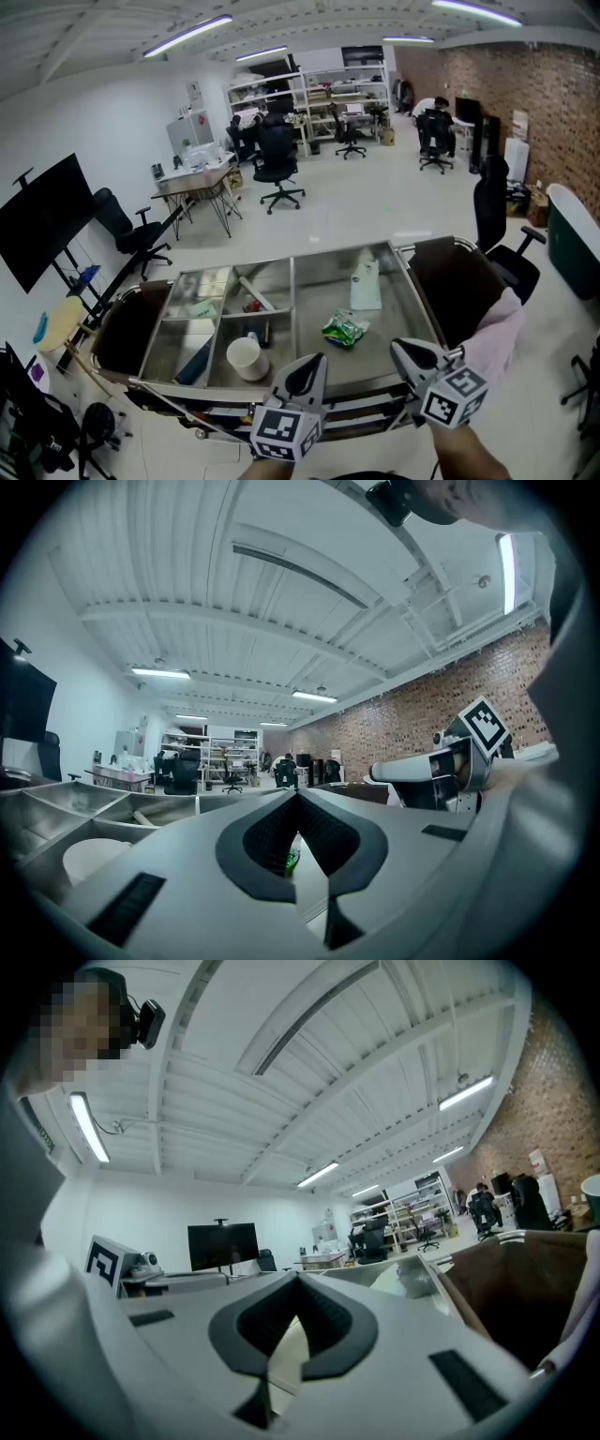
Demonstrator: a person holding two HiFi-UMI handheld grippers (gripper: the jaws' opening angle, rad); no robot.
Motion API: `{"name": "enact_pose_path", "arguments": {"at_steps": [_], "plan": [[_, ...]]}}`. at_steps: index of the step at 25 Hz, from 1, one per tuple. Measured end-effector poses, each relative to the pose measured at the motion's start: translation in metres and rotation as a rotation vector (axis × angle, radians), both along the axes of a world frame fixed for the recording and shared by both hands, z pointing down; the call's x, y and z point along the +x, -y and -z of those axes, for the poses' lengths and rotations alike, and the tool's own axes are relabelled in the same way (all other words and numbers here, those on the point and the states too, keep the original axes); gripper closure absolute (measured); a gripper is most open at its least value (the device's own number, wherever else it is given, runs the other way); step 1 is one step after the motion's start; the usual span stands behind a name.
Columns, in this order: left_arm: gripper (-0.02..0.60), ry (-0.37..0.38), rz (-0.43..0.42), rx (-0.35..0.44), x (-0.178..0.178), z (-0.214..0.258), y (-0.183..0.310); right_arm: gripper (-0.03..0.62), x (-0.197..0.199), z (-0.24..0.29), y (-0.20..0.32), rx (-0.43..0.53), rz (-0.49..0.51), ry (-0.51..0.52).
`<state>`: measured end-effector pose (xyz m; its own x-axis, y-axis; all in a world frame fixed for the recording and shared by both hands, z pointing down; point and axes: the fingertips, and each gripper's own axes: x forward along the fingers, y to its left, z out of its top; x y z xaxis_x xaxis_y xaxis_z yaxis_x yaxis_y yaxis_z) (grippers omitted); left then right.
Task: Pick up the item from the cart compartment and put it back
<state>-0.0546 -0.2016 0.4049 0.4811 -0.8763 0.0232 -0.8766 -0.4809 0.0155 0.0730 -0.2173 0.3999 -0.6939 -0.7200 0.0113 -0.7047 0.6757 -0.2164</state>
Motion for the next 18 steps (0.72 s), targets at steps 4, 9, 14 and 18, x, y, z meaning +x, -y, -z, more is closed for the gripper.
{"name": "enact_pose_path", "arguments": {"at_steps": [4, 9, 14, 18], "plan": [[0.581, -0.003, -0.001, -0.001, 0.001, 0.000, 0.000, 0.573, 0.000, -0.002, 0.004, -0.003, -0.007, 0.003], [0.581, -0.009, 0.008, 0.006, -0.004, 0.002, 0.000, 0.574, -0.002, -0.009, 0.006, -0.009, -0.013, -0.007], [0.581, -0.008, 0.006, 0.003, -0.002, 0.000, -0.003, 0.574, -0.004, -0.012, 0.006, -0.014, -0.005, -0.020], [0.582, -0.011, 0.007, 0.002, -0.003, 0.002, -0.002, 0.574, -0.005, -0.010, 0.007, -0.011, -0.005, -0.021]]}}
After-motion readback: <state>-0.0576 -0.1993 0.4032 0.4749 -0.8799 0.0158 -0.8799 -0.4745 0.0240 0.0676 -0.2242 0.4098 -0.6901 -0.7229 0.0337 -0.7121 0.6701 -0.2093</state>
